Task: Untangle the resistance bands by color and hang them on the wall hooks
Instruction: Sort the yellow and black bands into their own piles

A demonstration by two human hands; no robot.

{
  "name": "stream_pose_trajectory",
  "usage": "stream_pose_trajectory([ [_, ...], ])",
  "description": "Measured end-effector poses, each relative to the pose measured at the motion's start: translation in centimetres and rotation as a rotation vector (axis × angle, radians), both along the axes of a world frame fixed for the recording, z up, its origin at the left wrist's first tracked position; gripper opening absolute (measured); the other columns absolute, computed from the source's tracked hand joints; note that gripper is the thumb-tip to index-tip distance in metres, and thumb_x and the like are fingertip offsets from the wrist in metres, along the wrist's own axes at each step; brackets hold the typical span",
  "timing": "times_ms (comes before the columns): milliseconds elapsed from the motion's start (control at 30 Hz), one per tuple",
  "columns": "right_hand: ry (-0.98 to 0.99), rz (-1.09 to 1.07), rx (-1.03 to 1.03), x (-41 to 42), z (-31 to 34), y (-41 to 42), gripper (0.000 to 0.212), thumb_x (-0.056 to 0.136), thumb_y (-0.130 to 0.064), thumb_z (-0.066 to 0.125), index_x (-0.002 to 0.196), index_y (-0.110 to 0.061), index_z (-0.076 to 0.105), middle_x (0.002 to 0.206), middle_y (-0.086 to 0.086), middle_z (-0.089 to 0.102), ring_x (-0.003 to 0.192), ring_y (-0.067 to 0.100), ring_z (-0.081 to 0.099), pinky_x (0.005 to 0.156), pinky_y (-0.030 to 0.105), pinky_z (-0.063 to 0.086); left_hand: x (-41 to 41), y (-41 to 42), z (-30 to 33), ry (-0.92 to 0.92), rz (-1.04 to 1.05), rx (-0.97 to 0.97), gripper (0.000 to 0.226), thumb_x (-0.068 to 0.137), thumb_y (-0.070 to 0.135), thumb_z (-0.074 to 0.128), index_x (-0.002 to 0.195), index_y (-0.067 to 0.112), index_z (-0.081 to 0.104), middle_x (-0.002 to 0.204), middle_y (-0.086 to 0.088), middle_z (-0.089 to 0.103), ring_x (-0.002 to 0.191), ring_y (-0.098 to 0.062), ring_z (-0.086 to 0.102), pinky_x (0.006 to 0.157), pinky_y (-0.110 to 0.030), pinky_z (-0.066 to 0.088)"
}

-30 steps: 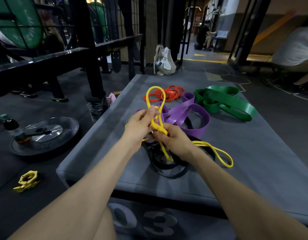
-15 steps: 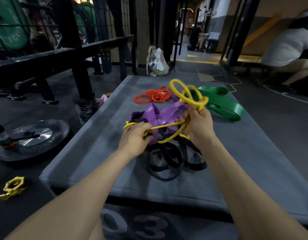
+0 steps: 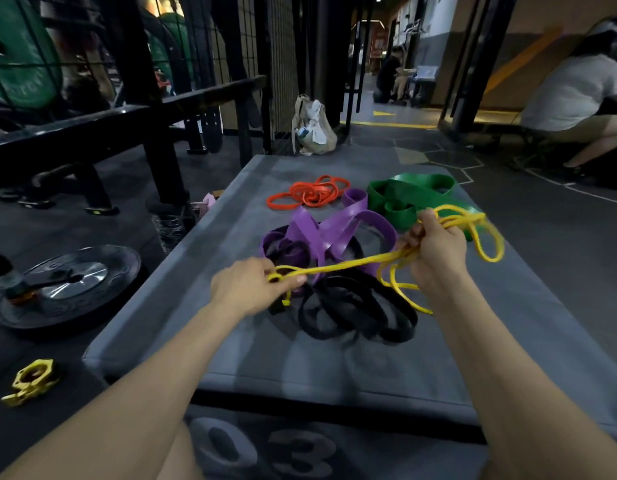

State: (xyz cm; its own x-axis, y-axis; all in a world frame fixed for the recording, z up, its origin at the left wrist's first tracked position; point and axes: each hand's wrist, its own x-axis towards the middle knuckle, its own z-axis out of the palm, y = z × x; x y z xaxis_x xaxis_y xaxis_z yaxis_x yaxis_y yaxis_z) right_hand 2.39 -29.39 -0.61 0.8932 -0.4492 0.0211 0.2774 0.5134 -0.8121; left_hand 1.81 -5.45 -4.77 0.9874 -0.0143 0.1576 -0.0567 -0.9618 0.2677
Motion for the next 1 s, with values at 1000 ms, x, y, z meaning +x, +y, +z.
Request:
stream_pose_trajectory([
  [1000, 0.283, -0.094, -0.235, 0.6, -0.1, -2.8, 0.032, 0.094, -0.01, 0.045, 0.065, -0.018, 0.035, 0.054, 0.001, 0.032, 0.042, 0.014, 0.027, 0.042, 0.025, 0.026, 7.5, 1.2, 4.7, -0.081, 0.273, -1.599, 0.018, 0.093, 0.017, 0.055, 0.103, 0.002, 0.056, 0.085, -0.009, 0.06, 0.059, -0.012, 0.061, 0.06, -0.024, 0.055],
])
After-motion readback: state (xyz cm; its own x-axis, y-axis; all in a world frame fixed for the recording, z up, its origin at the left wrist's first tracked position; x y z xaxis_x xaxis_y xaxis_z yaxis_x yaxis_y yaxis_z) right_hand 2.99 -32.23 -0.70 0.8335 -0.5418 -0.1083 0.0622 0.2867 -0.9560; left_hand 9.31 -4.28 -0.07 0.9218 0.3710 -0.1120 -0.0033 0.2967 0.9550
